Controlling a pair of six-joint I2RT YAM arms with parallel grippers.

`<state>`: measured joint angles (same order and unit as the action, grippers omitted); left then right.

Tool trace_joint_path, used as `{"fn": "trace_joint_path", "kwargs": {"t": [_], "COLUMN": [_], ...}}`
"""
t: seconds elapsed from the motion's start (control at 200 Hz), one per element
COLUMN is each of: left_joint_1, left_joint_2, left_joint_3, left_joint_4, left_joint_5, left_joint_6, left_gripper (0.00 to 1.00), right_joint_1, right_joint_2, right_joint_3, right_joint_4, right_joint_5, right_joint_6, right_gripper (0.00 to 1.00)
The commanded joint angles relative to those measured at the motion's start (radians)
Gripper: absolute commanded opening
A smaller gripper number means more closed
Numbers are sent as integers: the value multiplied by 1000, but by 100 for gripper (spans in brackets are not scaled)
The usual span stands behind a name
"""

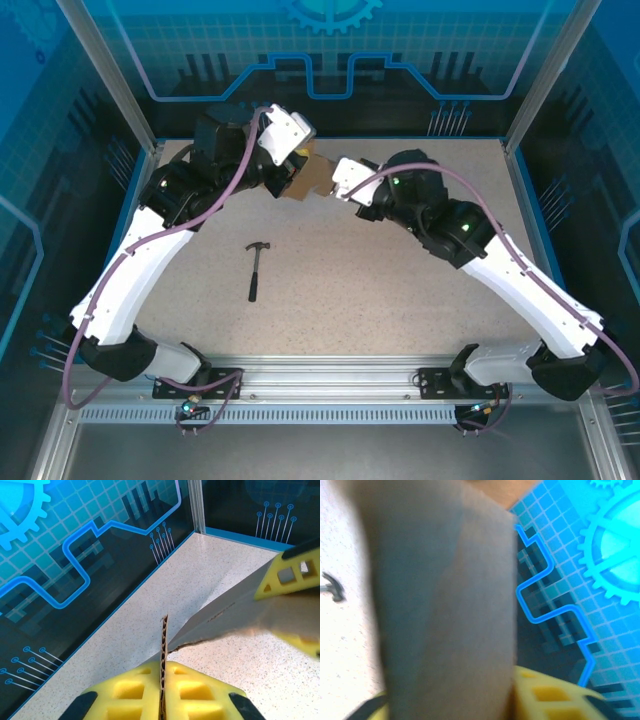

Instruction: Fold the paper box

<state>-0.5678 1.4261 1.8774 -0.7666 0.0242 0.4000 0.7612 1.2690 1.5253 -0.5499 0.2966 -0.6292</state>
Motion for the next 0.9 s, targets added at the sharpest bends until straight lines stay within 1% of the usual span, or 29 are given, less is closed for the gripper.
{"fn": "trace_joint_path", "kwargs": {"t": [0.0, 0.02, 0.045, 0.07, 0.11, 0.17, 0.235, 0.29, 0.34, 0.465, 0.56, 0.62, 0.685, 0.81, 0.89], "left_joint_1": [-7, -6, -6, -7, -6, 1, 23, 57, 108, 272, 395, 446, 481, 523, 535], "left_joint_2": [-1, -1, -3, -6, -15, -37, -79, -128, -185, -320, -345, -313, -251, -102, -13], "left_joint_3": [29, 28, 28, 24, 14, -16, -66, -135, -223, -463, -568, -580, -557, -487, -430], "left_joint_4": [40, 45, 50, 57, 74, 111, 158, 212, 282, 491, 592, 612, 616, 627, 628], "left_joint_5": [29, 31, 33, 36, 31, 17, 21, 32, 64, 158, 217, 261, 309, 388, 423], "left_joint_6": [3, 3, 5, 6, 9, 10, -8, -45, -98, -276, -399, -448, -481, -521, -534], "left_gripper": [21, 26, 30, 34, 46, 54, 67, 73, 78, 86, 90, 91, 92, 94, 96], "right_joint_1": [-88, -102, -125, -138, -170, -213, -271, -326, -373, -482, -555, -581, -603, -640, -655], "right_joint_2": [-27, -27, -27, -28, -32, -43, -57, -74, -91, -121, -138, -148, -162, -186, -202], "right_joint_3": [59, 65, 75, 83, 95, 107, 117, 119, 118, 119, 122, 124, 119, 104, 89], "right_joint_4": [-73, -78, -84, -90, -93, -96, -87, -77, -62, -33, -11, 1, 17, 41, 61], "right_joint_5": [-199, -219, -248, -263, -296, -352, -414, -479, -531, -642, -717, -752, -772, -804, -821], "right_joint_6": [89, 98, 109, 118, 142, 178, 237, 291, 340, 449, 514, 537, 557, 593, 611], "right_gripper": [15, 11, 7, 4, 1, 0, 0, 0, 0, 0, 0, 0, 0, 0, 0]}}
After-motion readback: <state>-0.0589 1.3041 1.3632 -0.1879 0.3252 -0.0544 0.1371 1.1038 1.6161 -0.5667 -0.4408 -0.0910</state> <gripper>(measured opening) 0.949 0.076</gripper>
